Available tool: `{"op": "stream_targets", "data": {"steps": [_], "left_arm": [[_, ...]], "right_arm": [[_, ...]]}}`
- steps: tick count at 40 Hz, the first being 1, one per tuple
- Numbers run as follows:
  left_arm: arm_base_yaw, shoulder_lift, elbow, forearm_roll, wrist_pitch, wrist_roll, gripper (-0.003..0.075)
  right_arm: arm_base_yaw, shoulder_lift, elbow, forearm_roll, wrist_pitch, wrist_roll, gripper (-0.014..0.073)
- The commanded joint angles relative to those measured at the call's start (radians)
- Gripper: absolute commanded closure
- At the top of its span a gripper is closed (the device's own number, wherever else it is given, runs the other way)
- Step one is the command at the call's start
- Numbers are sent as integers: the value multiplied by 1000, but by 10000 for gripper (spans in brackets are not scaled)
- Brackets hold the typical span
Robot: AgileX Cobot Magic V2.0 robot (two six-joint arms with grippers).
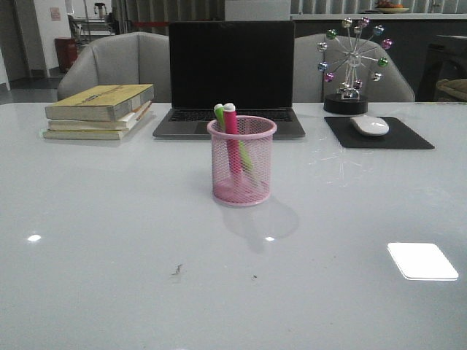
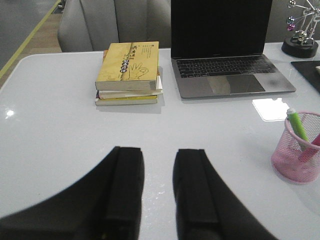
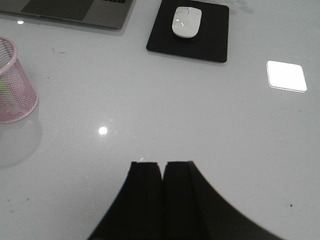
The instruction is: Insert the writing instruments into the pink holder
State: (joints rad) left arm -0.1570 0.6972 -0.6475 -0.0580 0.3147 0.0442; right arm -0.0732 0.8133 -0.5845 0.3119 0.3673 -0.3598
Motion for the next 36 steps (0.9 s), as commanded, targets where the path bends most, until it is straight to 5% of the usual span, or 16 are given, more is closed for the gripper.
{"op": "stream_targets", "data": {"steps": [1, 36], "left_arm": [[1, -2, -29, -10, -76, -10, 474], [1, -2, -29, -10, -76, -10, 474]], "right_arm": [[-4, -4, -27, 12, -75, -7, 572], [-4, -55, -25, 19, -93, -7, 572]]}}
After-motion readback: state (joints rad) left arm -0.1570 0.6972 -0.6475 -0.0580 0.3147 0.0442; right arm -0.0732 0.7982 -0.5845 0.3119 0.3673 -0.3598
